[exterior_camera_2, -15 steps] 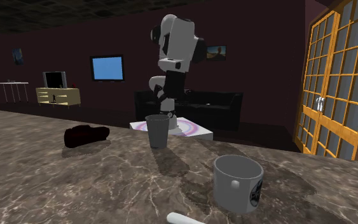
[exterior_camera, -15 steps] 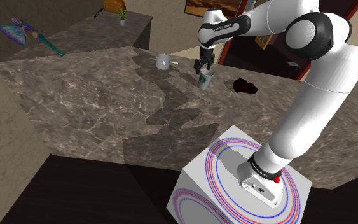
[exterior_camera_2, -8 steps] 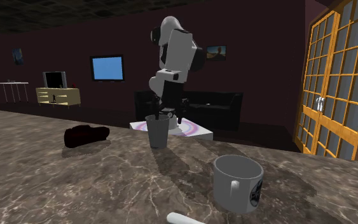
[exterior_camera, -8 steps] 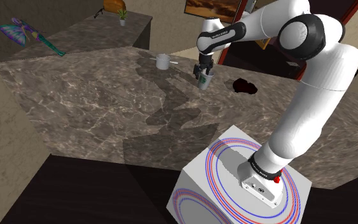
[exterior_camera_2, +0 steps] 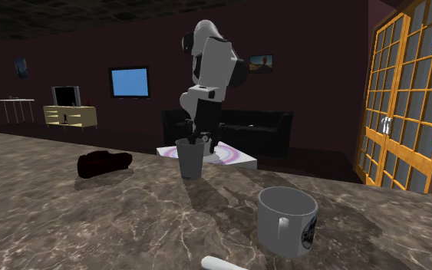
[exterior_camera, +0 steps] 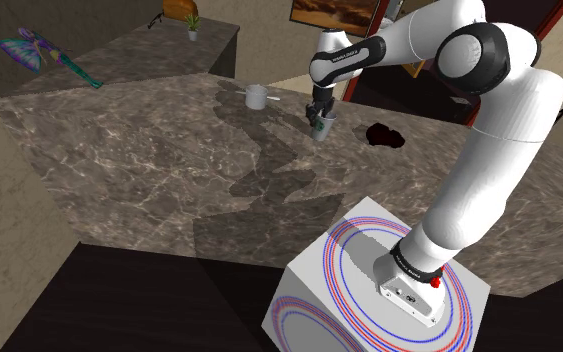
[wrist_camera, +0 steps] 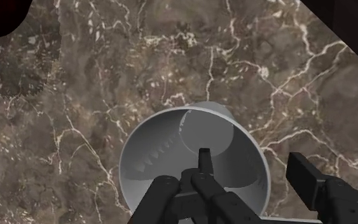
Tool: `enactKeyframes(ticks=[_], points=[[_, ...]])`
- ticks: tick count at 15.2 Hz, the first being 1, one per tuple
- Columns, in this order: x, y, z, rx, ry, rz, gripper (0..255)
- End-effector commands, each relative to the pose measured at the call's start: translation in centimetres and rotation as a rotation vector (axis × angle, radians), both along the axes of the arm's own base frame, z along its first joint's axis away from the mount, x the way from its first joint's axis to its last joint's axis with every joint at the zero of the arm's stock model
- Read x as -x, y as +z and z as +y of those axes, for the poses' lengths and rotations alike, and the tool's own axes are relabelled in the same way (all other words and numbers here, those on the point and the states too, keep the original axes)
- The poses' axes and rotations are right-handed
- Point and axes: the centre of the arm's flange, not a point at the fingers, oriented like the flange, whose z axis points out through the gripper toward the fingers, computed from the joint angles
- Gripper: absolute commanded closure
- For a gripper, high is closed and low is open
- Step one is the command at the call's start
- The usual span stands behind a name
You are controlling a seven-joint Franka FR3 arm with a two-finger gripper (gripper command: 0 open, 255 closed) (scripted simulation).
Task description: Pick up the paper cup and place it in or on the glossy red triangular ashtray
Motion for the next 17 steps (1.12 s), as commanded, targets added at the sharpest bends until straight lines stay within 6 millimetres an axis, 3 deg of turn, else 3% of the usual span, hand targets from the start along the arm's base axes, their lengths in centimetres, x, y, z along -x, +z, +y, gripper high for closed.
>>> enactKeyframes(ticks=[1,9,17], points=[[0.0,0.0,0.0,0.000,0.000,0.000,255],[0.0,0.0,0.0,0.000,0.000,0.000,255],[0.0,4.2,0.0,0.000,0.000,0.000,255]])
